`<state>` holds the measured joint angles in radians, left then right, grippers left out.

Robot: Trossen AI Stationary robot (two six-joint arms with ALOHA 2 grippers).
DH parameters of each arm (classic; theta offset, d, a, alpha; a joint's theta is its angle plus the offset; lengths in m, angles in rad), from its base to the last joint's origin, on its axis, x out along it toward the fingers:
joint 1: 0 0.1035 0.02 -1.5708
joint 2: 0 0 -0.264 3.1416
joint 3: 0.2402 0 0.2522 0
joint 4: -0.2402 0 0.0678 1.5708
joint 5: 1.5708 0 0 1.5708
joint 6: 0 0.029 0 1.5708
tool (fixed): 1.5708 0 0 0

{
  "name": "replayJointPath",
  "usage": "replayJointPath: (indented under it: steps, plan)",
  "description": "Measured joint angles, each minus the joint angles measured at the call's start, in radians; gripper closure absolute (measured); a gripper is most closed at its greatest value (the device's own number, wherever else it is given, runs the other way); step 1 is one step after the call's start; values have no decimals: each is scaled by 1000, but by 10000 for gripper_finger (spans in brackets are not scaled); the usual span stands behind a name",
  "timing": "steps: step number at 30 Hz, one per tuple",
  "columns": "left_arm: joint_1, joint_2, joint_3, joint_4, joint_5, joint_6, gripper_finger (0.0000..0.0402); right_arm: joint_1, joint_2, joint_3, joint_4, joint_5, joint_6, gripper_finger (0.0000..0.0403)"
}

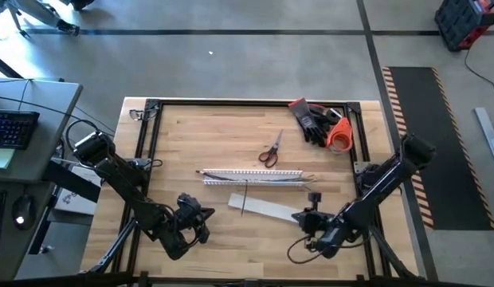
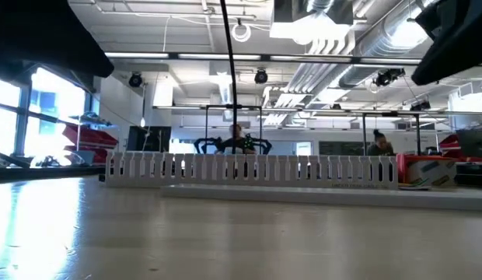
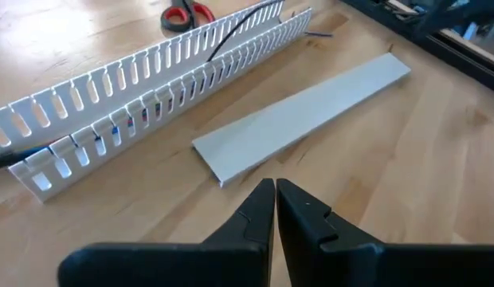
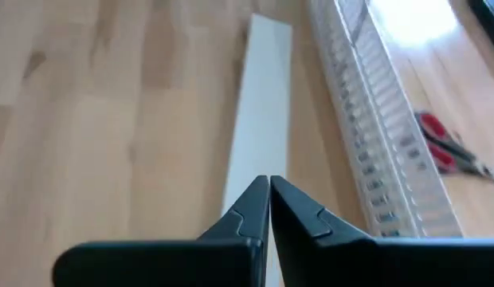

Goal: Ziptie cables
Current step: Close the white cable duct

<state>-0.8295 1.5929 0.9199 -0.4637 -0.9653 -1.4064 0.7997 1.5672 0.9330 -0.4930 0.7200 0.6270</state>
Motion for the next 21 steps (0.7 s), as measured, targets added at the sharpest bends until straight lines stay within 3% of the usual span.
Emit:
replayJointPath:
  steps: [5, 11, 17, 21]
  plan:
    - [0, 0, 0, 39, -5, 38, 401, -29, 27, -174, 411, -52, -69, 349]
    - [2, 10, 0, 79, -11, 84, 401, -113, 79, -382, 915, -123, -163, 235]
    - [14, 28, -1, 76, -16, 84, 401, -203, 180, -397, 978, -256, -208, 107]
    - [27, 46, -1, 79, -15, 84, 401, -223, 245, -363, 991, -236, -212, 60]
